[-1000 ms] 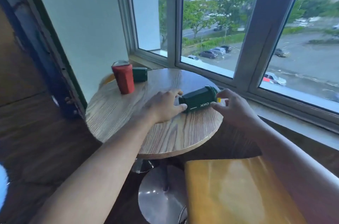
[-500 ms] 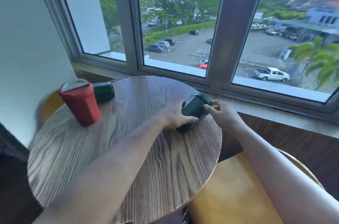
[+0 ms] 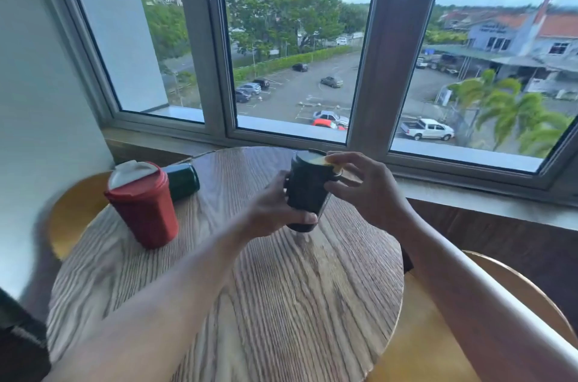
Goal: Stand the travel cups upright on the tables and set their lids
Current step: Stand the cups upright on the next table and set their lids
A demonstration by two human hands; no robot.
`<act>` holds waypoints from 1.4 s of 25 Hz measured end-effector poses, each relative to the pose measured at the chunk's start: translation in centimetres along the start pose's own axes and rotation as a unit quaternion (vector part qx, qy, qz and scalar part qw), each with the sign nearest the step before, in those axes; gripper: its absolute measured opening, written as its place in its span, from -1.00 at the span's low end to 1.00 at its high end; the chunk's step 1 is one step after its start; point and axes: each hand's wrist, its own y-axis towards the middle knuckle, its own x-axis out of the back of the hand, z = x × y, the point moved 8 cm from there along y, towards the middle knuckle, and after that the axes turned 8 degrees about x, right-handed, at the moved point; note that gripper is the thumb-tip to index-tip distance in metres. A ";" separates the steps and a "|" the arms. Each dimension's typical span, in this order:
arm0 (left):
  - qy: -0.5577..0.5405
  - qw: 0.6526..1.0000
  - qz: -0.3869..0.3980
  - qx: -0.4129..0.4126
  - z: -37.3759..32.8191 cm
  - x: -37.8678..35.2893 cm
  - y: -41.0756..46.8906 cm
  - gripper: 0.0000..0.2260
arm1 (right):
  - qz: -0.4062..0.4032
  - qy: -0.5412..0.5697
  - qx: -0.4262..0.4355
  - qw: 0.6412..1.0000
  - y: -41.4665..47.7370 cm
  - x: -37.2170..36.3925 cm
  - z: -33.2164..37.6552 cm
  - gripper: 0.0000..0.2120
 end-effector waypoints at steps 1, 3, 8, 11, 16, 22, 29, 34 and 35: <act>0.015 1.000 -0.015 -0.001 0.4 0.4 -0.1 -0.19 | 0.010 -0.017 0.015 1.000 0.0 -0.5 0.2 -0.62; 0.034 0.999 -0.031 0.001 1.0 0.8 -0.5 -0.14 | 0.029 -0.064 0.043 0.997 0.0 -1.2 0.6 -0.61; 0.048 0.997 -0.065 -0.001 2.5 0.8 -1.4 -0.02 | 0.081 -0.085 0.065 0.991 -0.4 -2.8 1.1 -0.61; 0.073 0.994 -0.078 -0.005 2.3 0.3 -2.4 -0.06 | 0.107 -0.082 0.071 0.988 -0.8 -2.9 1.0 -0.61; 0.105 0.990 -0.092 -0.025 1.0 -0.4 -3.1 -0.17 | 0.128 -0.075 0.062 0.987 -1.0 -2.3 0.8 -0.57; 0.131 0.989 -0.065 -0.025 0.9 1.1 -4.4 -0.08 | 0.127 -0.141 0.059 0.980 -0.4 -2.4 1.2 -0.63; 0.115 0.984 -0.132 0.038 -0.4 3.4 -8.1 0.20 | 0.126 -0.150 0.058 0.979 0.3 -1.5 1.5 -0.64; 0.103 0.967 -0.229 0.044 -2.8 4.7 -11.9 0.08 | 0.135 -0.119 0.083 0.980 0.7 -1.3 3.7 -0.67; 0.103 0.962 -0.250 0.038 -3.6 5.1 -12.8 0.07 | 0.132 -0.104 0.088 0.982 0.9 -1.4 4.4 -0.71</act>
